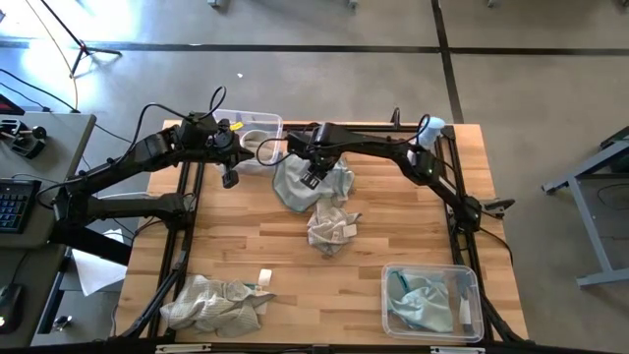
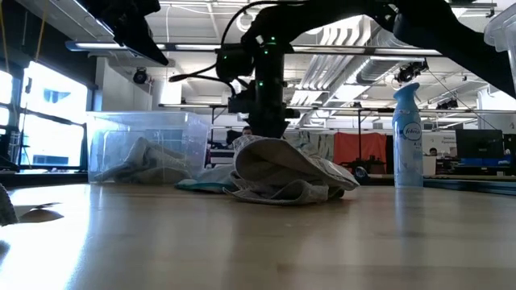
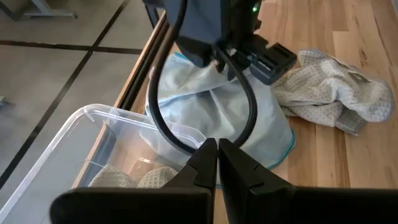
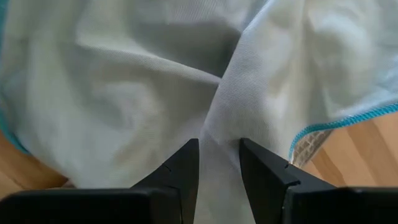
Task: Sort microfiber towel by color & place in baskets
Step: Put the top blue microfiber towel into the bottom transparent bin
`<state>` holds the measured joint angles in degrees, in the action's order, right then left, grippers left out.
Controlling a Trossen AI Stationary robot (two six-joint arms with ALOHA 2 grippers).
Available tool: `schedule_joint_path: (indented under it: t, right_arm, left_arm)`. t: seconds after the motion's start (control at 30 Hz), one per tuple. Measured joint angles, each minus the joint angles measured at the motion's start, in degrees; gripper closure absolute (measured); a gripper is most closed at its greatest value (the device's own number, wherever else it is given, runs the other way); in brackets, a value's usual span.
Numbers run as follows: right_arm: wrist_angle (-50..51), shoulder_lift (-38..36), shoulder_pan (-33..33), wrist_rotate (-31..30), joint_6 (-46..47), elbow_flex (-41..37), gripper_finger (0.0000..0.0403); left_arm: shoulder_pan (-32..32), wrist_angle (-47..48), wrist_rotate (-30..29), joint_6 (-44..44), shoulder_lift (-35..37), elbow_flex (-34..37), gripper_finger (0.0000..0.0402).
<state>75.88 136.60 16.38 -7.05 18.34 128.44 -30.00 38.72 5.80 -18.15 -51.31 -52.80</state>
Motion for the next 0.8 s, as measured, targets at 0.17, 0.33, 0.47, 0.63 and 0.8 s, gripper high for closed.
schedule_joint_path:
  t: [0.17,0.33,0.47,0.63,0.8]
  right_arm:
    - [-0.06,0.34,0.00,-0.19,-1.47,0.00,0.0337]
    - [1.18,0.16,0.00,-2.57,-1.09,0.00,0.0393]
    - [3.29,0.10,0.00,-3.28,-0.90,0.01,0.0399]
    - [4.92,-0.82,-0.15,-4.87,0.05,0.20,0.0397]
    - [6.54,-1.17,0.09,-4.95,2.34,0.28,0.0392]
  left_arm:
    - [0.00,0.00,0.00,-0.01,0.00,0.00,0.0399]
    - [0.00,0.00,0.00,0.00,0.00,0.00,0.0399]
    - [0.00,0.00,0.00,0.02,0.00,0.00,0.0399]
    - [0.00,0.00,0.00,0.00,0.00,0.00,0.0399]
    - [0.00,-0.02,0.00,0.00,0.00,0.00,0.0399]
